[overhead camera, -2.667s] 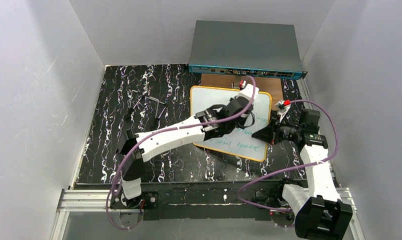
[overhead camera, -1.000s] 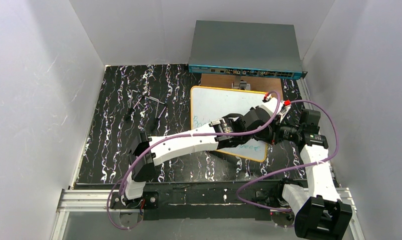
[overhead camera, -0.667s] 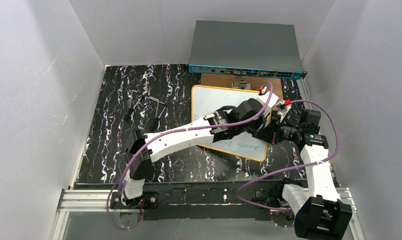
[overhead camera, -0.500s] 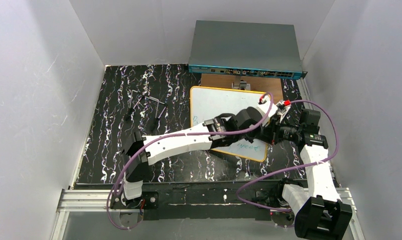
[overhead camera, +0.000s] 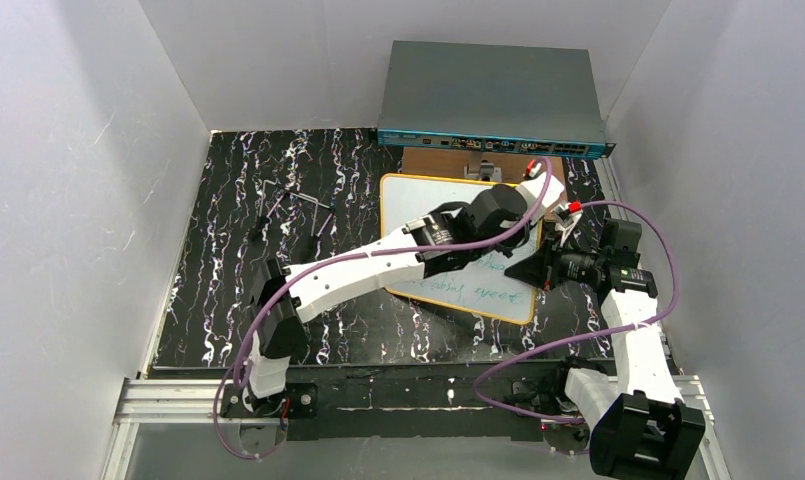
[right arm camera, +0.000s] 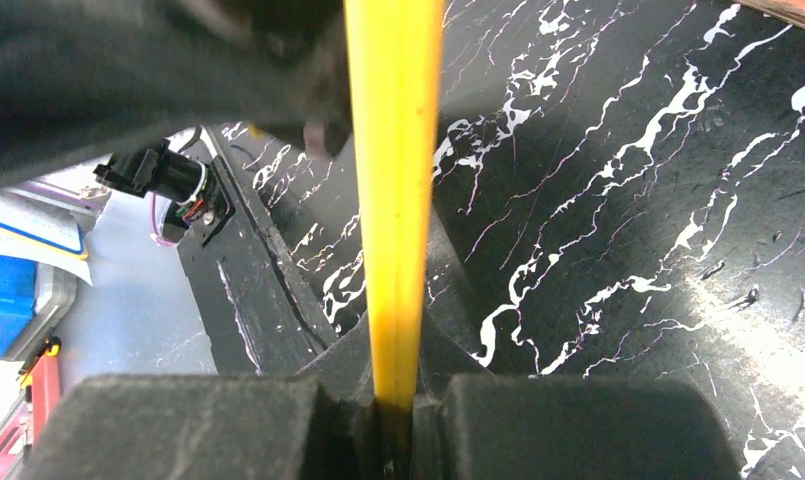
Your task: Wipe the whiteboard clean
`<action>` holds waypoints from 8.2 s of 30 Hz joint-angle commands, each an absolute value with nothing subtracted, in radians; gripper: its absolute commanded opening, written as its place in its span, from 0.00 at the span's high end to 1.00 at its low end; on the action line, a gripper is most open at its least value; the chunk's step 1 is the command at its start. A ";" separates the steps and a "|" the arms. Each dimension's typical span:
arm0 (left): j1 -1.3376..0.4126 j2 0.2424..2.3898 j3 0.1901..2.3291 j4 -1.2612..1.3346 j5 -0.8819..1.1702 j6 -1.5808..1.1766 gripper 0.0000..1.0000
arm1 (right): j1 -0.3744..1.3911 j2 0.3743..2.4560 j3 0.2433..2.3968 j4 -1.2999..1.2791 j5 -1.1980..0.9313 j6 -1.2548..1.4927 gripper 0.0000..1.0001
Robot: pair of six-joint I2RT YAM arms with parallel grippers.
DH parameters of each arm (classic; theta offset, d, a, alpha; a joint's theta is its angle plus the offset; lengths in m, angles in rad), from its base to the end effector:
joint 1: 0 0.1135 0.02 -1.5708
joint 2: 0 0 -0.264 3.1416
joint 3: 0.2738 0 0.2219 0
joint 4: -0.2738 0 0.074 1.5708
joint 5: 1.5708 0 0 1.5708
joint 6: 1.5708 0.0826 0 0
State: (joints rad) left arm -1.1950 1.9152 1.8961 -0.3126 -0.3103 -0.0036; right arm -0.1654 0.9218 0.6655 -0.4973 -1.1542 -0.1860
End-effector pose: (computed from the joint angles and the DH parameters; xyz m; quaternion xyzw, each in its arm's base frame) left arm 0.1953 -0.4263 0.3682 0.3770 0.7162 -0.2197 0.5447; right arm 0.1709 0.0481 0.2542 -0.2247 0.7668 0.4348 0.4154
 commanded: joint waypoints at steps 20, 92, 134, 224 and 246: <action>-1.240 2.076 2.206 -0.510 -0.489 0.071 1.00 | -0.163 0.898 0.718 -0.432 -1.271 -0.199 0.99; -1.218 2.158 2.414 -0.794 -0.419 0.178 1.00 | -0.175 0.898 0.715 -0.433 -1.270 -0.198 0.99; -0.947 1.463 1.179 -0.079 -0.164 -0.280 1.00 | -0.189 0.883 0.720 -0.442 -1.289 -0.200 0.99; -0.638 1.517 0.853 0.329 -0.001 -0.264 1.00 | -0.211 0.893 0.710 -0.442 -1.276 -0.207 0.99; -0.662 1.547 0.909 0.263 -0.054 -0.290 1.00 | -0.216 0.883 0.711 -0.444 -1.282 -0.208 0.99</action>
